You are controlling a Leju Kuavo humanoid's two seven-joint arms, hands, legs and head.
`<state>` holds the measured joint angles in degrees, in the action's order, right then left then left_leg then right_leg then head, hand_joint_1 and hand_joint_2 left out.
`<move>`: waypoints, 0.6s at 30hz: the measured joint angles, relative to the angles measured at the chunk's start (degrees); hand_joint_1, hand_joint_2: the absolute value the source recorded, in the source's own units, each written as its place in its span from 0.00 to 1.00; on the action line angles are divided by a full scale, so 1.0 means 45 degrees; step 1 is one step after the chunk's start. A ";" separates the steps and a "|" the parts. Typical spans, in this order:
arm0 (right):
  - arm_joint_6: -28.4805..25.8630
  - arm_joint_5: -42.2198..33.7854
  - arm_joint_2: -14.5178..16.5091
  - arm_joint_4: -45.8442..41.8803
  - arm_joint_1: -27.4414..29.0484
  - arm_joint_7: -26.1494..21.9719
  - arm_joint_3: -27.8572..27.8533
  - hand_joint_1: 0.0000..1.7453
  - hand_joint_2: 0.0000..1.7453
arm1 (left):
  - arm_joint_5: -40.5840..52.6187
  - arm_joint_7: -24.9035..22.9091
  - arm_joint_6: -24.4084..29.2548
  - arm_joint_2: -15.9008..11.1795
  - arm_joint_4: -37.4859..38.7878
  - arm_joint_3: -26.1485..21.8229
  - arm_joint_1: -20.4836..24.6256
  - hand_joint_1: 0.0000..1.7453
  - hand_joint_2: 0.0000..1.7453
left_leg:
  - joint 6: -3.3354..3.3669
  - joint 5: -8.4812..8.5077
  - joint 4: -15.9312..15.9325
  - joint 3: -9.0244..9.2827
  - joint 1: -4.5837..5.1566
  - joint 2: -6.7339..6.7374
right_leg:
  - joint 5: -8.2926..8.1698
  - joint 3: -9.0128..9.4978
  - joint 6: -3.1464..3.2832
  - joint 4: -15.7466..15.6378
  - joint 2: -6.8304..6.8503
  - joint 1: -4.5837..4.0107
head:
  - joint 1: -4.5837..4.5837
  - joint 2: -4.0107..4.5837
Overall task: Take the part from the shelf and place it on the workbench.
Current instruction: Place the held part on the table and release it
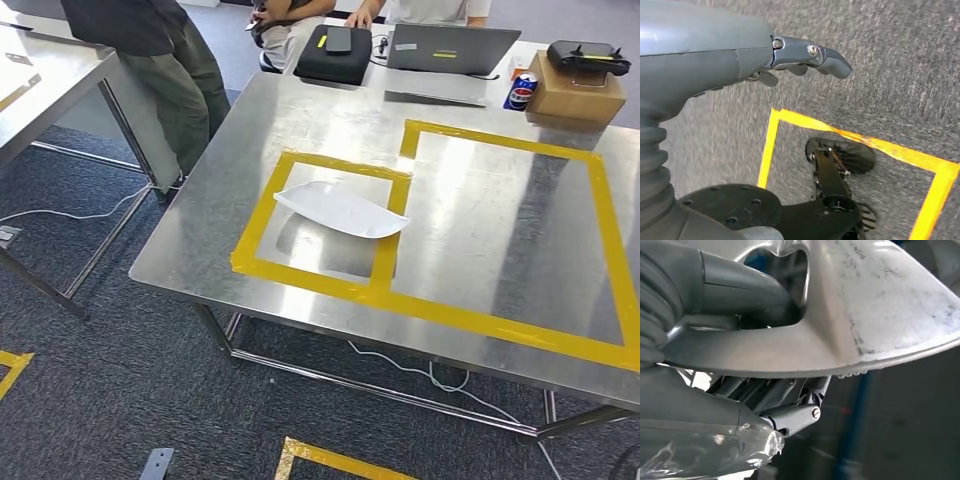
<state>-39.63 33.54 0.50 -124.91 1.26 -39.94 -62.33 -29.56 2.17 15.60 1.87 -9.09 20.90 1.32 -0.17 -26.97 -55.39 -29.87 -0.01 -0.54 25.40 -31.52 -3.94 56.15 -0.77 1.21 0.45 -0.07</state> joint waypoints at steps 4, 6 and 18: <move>0.0656 0.3544 -0.1654 0.1447 -0.0204 0.1300 0.0066 1.00 1.00 | 0.0204 -0.0009 0.0087 -0.0050 0.0000 0.0349 -0.0007 0.00 1.00 | 0.0003 0.0001 0.0000 -0.0014 0.0007 -0.0016 | -0.0001 0.0025 -0.0002 -0.0002 0.0025 0.0007 | -0.0005 0.0000; 0.2203 0.5581 -0.3109 0.2555 -0.0105 0.3544 0.0810 1.00 1.00 | 0.0471 -0.0011 -0.0084 -0.0121 0.0000 0.0623 0.0005 0.00 1.00 | 0.0006 -0.0001 0.0000 -0.0031 0.0025 -0.0018 | -0.0008 0.0031 -0.0011 -0.0002 0.0016 0.0024 | -0.0006 0.0000; 0.6705 1.0448 -0.7672 1.0996 -0.7070 0.9396 1.1715 1.00 1.00 | 0.1229 -0.0862 -0.0918 -0.0455 0.0000 0.2078 0.0438 0.00 1.00 | -0.0028 0.0151 0.0033 -0.0056 0.0041 0.0062 | -0.0139 -0.0111 -0.0027 0.0026 -0.0070 0.0039 | 0.0010 0.0000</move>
<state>-9.45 80.56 -34.03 -75.43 -30.55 2.34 -9.61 -24.03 -1.70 11.46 -0.17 -9.09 30.26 3.29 -0.30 -26.29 -55.24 -30.13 0.18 -0.27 24.78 -32.02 -4.06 56.27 -1.08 1.39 0.49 -0.07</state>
